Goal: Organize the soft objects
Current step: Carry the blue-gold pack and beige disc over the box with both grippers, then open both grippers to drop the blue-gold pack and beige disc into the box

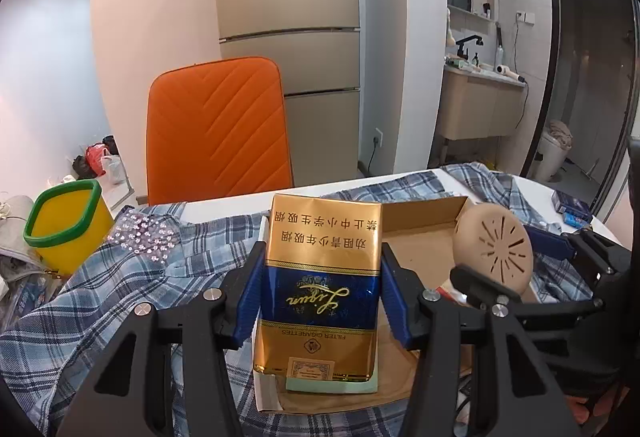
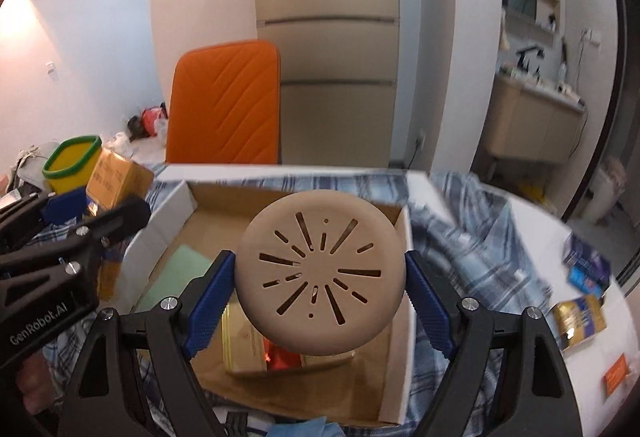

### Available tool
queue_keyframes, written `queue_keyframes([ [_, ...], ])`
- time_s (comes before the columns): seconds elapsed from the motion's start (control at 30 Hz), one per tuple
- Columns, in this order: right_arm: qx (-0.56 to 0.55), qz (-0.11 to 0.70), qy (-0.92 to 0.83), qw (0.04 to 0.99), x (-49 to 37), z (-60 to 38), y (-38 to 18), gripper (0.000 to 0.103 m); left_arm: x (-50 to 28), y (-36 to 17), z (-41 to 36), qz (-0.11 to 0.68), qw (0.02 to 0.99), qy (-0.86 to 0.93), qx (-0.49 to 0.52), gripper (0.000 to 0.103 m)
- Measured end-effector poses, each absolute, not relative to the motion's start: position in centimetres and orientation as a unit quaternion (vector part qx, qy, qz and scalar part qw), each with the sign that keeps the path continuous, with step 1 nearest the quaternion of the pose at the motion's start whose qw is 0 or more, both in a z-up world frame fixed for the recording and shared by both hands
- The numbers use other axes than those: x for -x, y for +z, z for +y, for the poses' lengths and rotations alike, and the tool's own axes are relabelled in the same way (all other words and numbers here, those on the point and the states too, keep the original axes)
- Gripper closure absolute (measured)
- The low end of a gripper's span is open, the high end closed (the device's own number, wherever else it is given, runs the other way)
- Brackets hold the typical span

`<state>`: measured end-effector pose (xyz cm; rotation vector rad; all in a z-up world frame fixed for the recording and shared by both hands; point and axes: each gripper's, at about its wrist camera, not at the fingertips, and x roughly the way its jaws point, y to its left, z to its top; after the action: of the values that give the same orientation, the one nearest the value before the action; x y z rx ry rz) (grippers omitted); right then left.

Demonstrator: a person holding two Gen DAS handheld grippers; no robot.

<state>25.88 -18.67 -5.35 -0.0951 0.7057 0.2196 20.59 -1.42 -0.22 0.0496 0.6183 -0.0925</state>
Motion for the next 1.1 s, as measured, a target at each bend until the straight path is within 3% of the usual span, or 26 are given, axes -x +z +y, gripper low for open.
queue_keyframes([
  [0.4, 0.080, 0.370, 0.141, 0.915, -25.1, -16.9, -8.2, 0.018, -21.4, -0.9, -0.3, 0.313, 0.948, -0.051, -0.018, 0.049],
  [0.47, 0.082, 0.364, 0.148, 0.916, -24.9, -16.7, -8.1, 0.018, -21.3, -0.8, -0.3, 0.307, 0.950, -0.052, -0.018, 0.035],
  [0.53, 0.090, 0.354, 0.147, 0.919, -24.7, -16.6, -8.0, 0.017, -21.1, -0.7, -0.2, 0.295, 0.954, -0.050, -0.017, 0.012],
  [0.57, 0.093, 0.354, 0.147, 0.919, -24.5, -16.5, -7.9, 0.017, -20.9, -0.6, -0.2, 0.290, 0.956, -0.049, -0.016, 0.011],
  [1.1, 0.071, 0.319, 0.136, 0.935, -23.5, -17.7, -5.3, 0.016, -18.4, 2.4, -0.1, 0.238, 0.970, -0.042, -0.015, 0.010],
])
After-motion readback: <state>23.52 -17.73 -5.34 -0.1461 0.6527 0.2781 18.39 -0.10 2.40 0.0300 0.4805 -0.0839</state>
